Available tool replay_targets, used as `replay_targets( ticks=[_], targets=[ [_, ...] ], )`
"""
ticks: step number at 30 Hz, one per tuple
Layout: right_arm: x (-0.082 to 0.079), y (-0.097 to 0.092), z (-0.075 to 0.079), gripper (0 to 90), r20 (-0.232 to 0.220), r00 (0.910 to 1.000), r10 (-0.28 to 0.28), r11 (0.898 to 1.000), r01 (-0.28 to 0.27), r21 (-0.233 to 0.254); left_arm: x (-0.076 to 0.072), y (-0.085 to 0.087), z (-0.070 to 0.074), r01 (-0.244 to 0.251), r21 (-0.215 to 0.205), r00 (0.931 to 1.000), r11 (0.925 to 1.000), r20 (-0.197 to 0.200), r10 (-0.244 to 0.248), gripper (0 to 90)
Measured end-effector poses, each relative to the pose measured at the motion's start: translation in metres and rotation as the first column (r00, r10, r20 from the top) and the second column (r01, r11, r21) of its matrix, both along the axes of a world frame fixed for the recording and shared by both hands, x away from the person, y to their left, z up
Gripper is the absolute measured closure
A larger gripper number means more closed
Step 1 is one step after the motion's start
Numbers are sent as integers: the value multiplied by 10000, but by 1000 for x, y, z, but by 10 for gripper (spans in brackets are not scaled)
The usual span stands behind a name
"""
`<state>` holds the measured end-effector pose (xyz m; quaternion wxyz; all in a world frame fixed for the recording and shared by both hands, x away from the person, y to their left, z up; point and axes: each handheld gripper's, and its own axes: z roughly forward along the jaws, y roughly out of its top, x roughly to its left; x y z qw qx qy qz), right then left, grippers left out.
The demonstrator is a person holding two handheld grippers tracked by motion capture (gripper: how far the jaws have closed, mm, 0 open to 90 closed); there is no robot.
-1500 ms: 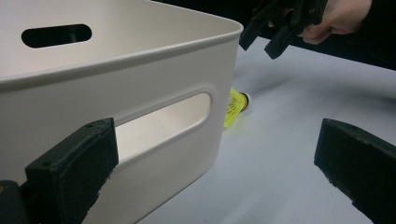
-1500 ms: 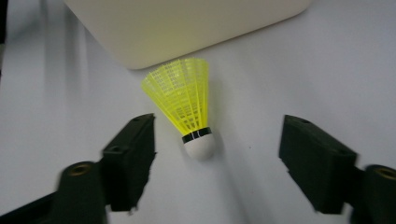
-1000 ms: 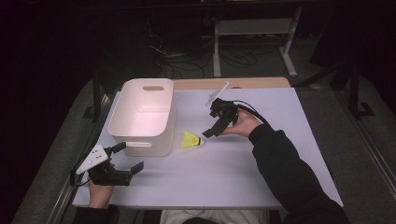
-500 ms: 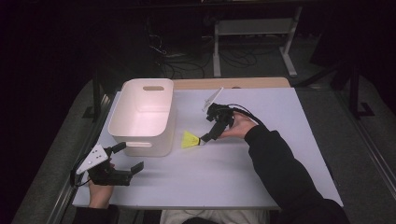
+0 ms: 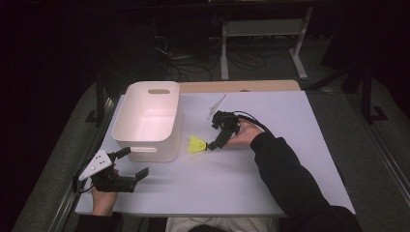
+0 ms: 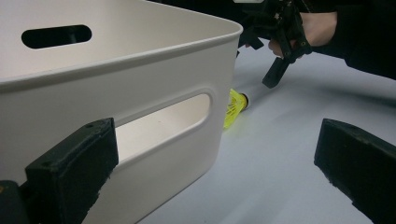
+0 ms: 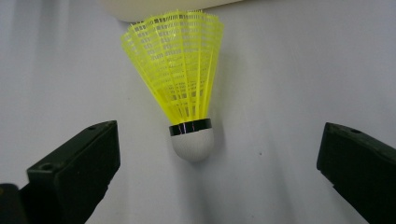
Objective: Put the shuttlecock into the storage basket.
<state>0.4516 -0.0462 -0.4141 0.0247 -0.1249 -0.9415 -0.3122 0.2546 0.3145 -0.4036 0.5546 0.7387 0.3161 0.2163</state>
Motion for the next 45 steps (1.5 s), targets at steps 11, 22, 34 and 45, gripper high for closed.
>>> replay_targets(
  ticks=[11,22,34,45],
  targets=[
    [0,1,-11,76,-238,9996,170,9998,-169,39,0,0,0,-2,0,10000,10000,1,2,0],
    [-2,2,-18,197,-163,9994,310,9994,-307,187,0,0,0,1,-2,10000,10000,2,-1,0],
    [-5,5,-21,374,-72,9981,609,9980,-608,159,0,0,0,-9,-2,10000,10000,8,9,0],
    [-6,9,-24,545,-123,9968,795,9968,-796,-10,0,0,0,-43,-4,10000,10000,10,43,0]
  ],
)
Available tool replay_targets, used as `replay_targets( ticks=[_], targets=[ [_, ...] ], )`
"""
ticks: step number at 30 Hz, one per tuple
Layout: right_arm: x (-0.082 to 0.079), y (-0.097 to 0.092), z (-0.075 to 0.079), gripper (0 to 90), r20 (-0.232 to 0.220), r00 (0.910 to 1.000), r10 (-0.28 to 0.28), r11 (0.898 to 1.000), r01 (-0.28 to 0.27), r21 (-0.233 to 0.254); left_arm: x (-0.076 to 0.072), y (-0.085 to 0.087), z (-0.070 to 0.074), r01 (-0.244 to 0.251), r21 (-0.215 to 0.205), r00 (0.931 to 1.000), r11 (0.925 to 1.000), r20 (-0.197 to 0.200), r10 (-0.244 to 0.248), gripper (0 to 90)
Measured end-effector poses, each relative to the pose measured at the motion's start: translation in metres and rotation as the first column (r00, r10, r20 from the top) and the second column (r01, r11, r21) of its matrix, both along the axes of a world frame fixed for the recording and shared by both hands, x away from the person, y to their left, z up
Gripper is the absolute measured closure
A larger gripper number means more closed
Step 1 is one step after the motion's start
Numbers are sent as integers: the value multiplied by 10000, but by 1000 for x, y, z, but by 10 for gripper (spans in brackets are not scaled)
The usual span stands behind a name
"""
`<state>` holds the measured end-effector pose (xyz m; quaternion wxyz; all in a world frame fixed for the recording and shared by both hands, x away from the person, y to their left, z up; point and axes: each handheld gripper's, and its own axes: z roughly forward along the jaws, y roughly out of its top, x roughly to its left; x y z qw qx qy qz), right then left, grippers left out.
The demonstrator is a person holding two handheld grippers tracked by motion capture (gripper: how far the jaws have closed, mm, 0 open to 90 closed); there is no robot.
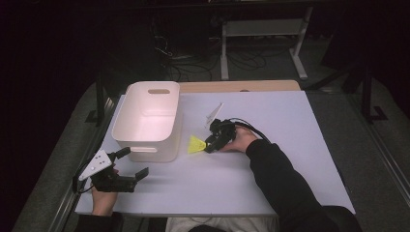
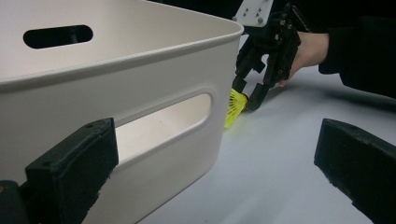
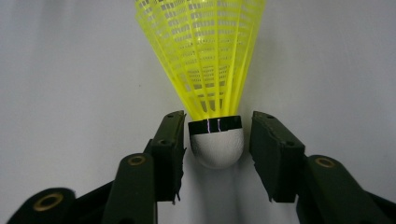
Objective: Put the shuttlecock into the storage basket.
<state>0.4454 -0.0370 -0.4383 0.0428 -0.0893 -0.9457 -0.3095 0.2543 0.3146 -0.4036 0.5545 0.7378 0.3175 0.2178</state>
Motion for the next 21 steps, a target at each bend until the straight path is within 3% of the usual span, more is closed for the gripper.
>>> replay_targets(
  ticks=[3,21],
  targets=[
    [0,0,1,612,-61,10000,29,10000,-28,18,0,0,0,-5,-3,10000,10000,6,5,0],
    [-3,-9,17,624,-4,9997,-242,9995,242,178,0,0,0,10,8,10000,10000,-3,-10,0]
  ],
)
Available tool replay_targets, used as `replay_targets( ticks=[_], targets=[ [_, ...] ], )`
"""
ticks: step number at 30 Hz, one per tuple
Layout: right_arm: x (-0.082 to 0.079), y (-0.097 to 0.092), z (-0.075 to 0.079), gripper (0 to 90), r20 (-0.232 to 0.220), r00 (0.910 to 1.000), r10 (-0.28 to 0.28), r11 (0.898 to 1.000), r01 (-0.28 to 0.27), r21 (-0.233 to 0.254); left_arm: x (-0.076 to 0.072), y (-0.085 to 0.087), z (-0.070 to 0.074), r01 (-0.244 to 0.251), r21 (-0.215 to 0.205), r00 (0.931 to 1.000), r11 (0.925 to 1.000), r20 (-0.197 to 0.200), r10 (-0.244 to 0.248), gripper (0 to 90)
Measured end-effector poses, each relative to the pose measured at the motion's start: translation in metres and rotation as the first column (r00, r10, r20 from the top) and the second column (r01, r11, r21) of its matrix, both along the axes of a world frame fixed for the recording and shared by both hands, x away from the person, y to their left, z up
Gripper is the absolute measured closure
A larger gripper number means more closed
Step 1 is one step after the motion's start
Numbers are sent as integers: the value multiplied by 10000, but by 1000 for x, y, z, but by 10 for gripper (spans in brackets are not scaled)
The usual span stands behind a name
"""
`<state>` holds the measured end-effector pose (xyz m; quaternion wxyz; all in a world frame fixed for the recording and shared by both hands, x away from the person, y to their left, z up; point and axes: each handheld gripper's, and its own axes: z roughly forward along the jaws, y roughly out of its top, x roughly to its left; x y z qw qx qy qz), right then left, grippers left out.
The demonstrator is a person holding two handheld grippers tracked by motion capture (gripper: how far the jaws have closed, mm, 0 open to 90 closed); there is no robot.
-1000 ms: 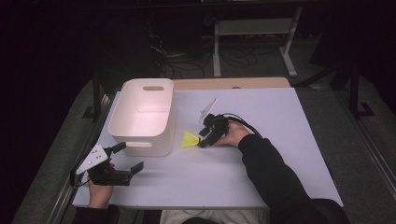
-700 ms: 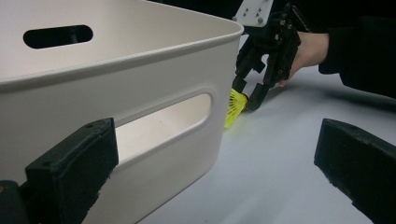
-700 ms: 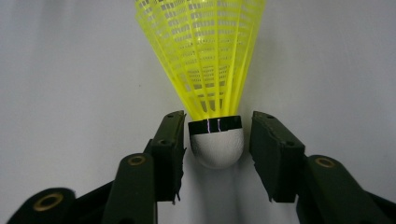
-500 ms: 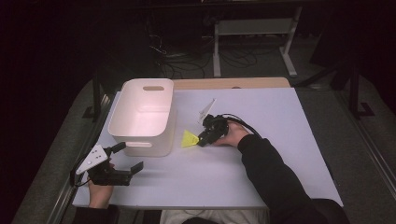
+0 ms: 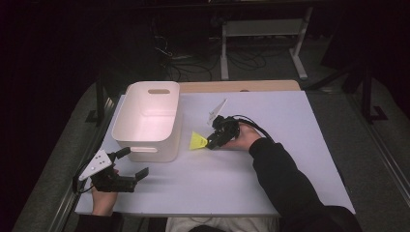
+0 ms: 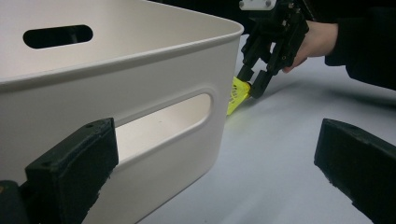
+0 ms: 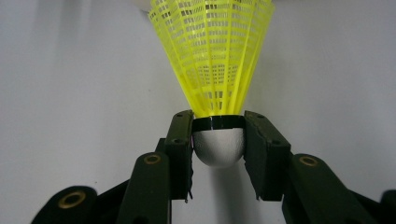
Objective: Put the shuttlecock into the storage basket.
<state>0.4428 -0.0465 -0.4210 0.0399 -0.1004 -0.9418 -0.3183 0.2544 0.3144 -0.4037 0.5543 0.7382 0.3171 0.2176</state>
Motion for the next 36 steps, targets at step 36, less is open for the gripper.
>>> replay_targets(
  ticks=[36],
  targets=[
    [-10,-27,52,627,610,9959,-672,9970,647,423,0,0,0,3,52,10000,10000,-17,-3,0]
  ],
)
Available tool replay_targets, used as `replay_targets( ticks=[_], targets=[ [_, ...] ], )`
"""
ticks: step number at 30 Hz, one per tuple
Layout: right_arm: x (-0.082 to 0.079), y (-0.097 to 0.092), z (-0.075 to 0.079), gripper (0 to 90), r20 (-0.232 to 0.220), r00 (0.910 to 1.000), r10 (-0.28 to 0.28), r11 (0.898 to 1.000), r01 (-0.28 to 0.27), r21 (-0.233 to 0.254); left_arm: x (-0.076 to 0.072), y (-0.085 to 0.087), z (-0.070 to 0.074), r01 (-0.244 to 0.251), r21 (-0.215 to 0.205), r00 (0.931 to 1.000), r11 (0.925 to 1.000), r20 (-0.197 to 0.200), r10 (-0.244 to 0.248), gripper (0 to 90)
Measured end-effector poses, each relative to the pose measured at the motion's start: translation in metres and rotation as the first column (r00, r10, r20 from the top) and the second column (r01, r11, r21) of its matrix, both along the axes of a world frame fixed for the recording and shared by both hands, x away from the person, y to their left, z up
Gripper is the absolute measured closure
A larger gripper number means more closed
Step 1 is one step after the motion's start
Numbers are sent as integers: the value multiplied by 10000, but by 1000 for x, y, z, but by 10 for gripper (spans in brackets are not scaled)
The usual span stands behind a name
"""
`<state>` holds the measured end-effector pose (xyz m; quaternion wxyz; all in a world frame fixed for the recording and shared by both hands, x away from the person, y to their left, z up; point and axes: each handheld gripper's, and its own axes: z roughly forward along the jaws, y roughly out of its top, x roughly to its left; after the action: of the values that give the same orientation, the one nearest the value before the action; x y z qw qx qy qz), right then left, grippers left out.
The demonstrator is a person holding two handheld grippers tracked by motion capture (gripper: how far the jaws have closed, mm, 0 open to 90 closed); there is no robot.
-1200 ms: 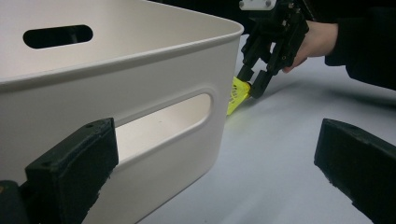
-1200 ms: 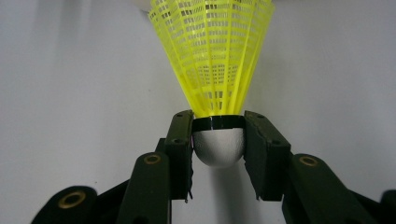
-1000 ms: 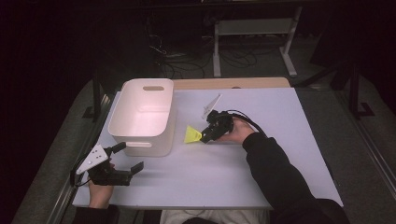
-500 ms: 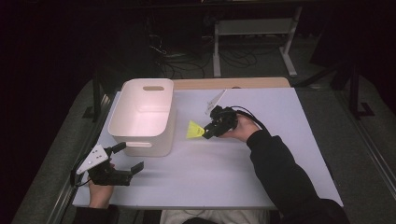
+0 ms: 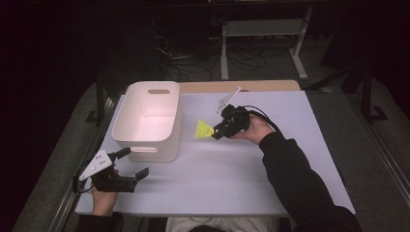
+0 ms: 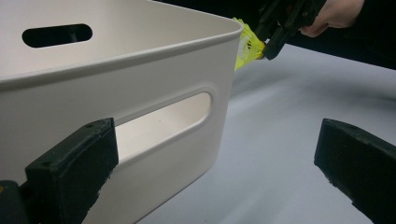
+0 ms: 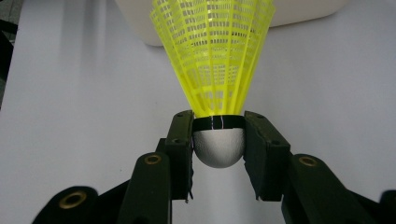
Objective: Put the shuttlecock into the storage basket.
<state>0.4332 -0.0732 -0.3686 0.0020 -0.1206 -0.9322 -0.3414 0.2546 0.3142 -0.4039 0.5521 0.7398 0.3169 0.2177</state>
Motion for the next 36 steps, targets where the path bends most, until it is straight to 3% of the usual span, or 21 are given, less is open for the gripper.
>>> replay_targets(
  ticks=[36],
  targets=[
    [-1,1,48,628,539,9985,-40,10000,36,74,0,0,0,-2,3,10000,10000,-7,2,0]
  ],
)
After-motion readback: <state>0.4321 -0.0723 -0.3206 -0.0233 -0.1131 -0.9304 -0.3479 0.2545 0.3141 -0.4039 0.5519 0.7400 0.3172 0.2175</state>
